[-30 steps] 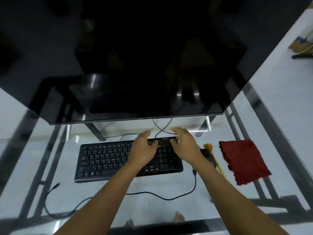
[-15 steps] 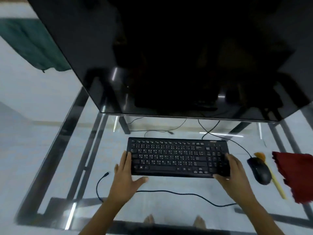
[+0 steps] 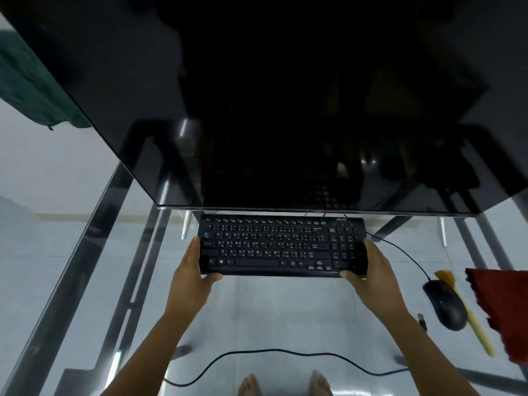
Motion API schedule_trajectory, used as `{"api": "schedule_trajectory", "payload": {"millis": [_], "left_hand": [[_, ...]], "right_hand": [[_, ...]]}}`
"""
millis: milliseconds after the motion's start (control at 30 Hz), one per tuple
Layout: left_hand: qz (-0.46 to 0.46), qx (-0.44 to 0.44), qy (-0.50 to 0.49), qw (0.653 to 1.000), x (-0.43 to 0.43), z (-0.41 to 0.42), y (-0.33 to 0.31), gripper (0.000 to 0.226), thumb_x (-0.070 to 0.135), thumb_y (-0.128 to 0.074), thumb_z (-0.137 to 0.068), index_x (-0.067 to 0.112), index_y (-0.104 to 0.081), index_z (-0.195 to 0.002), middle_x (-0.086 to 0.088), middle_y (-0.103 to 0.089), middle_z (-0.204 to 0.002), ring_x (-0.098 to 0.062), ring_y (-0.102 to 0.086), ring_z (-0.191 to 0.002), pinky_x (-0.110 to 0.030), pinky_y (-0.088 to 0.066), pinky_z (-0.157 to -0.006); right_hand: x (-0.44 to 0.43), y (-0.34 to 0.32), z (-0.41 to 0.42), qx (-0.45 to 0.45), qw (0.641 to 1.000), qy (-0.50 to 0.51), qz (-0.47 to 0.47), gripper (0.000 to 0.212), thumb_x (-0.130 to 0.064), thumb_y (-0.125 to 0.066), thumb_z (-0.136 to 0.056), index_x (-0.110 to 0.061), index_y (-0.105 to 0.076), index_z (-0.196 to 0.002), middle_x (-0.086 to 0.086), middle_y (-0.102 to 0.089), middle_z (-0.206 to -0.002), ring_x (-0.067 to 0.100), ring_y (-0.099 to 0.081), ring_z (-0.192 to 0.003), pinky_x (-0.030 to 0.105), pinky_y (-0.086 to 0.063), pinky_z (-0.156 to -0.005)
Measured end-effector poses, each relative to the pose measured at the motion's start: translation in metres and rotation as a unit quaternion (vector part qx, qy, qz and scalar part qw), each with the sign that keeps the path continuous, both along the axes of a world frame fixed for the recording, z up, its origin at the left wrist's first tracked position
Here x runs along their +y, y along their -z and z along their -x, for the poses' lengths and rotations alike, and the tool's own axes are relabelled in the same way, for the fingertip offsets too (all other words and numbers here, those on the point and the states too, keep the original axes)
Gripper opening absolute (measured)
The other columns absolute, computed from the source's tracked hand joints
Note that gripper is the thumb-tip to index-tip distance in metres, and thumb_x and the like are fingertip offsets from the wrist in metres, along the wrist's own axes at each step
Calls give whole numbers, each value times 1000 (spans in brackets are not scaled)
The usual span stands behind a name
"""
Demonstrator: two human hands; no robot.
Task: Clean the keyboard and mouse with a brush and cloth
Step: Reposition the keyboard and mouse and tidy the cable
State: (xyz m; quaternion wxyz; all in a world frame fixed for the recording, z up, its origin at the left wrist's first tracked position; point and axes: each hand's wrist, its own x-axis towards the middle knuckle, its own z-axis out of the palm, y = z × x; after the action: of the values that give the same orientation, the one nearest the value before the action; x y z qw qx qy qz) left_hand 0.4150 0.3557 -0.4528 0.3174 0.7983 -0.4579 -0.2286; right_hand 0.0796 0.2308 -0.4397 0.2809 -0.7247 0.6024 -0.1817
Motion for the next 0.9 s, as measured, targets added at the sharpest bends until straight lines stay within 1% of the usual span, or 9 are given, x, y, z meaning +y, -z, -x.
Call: {"api": "schedule_trajectory", "payload": {"millis": [100, 167, 267, 333, 433, 500, 567, 633, 900], "left_hand": [[-1, 6, -2, 1000, -13, -6, -2, 79, 4, -82, -69, 29, -43, -133, 15, -62, -110, -3, -63, -89, -14, -46, -79], [-4, 14, -7, 1000, -18, -10, -3, 72, 5, -82, -68, 29, -47, -126, 15, -62, -107, -3, -63, -90, -9, -42, -77], [1, 3, -30, 1000, -20, -9, -5, 58, 8, -82, -69, 26, -53, -116, 13, -63, -102, -1, -61, -85, -19, -48, -80], [11, -3, -59, 998, -17, -5, -9, 52, 7, -80, -73, 19, -56, -118, 16, -59, -98, 3, -56, -80, -20, -45, -81], [22, -2, -81, 996, -14, -3, -8, 49, 4, -77, -77, 10, -58, -122, 20, -52, -91, -7, -52, -88, -26, -42, -84], [15, -12, -74, 997, -16, -5, -4, 50, 7, -77, -78, 13, -57, -123, 22, -52, -86, -15, -55, -93, -31, -45, -85], [14, -8, -76, 997, -19, -8, -3, 52, 8, -77, -78, 16, -56, -124, 21, -54, -85, -20, -57, -96, -32, -45, -85], [19, -9, -83, 996, -22, -9, -2, 55, 8, -77, -78, 15, -54, -128, 17, -55, -87, -21, -57, -97, -34, -46, -86], [32, -22, -77, 996, -24, -9, 1, 59, 8, -77, -78, 15, -52, -130, 14, -54, -90, -22, -56, -95, -37, -47, -86]], "right_hand": [[-10, 3, -6, 12, 1000, 5, -1, 79, -21, -80, -75, -17, -36, -140, 4, -55, -131, 29, -53, -118, 45, -48, -97], [-14, 8, -7, 17, 1000, 11, -4, 81, -27, -79, -74, -19, -34, -141, 3, -55, -132, 30, -53, -119, 50, -50, -95], [-14, 15, -3, 15, 999, 33, -1, 78, -30, -78, -74, -19, -38, -139, 1, -56, -129, 30, -53, -117, 50, -50, -95], [-9, 18, -1, 6, 999, 40, -3, 75, -30, -77, -73, -22, -40, -137, -3, -58, -122, 28, -56, -110, 48, -52, -91], [-5, 20, -2, 8, 998, 55, 1, 78, -21, -80, -75, -16, -40, -141, 4, -58, -130, 31, -53, -116, 45, -50, -95], [-8, 21, -5, 18, 997, 70, 2, 77, -16, -80, -77, -10, -40, -142, 9, -55, -134, 33, -48, -121, 45, -47, -99], [-14, 23, -9, 20, 998, 64, 6, 74, -16, -79, -77, -10, -41, -141, 11, -57, -133, 34, -49, -120, 47, -48, -97], [-21, 24, -12, 19, 998, 57, 8, 72, -16, -79, -77, -10, -42, -139, 11, -58, -130, 33, -50, -117, 46, -48, -96], [-27, 23, -13, 25, 998, 53, 14, 73, -18, -79, -78, -9, -42, -140, 11, -57, -132, 34, -50, -118, 48, -49, -96]]}}
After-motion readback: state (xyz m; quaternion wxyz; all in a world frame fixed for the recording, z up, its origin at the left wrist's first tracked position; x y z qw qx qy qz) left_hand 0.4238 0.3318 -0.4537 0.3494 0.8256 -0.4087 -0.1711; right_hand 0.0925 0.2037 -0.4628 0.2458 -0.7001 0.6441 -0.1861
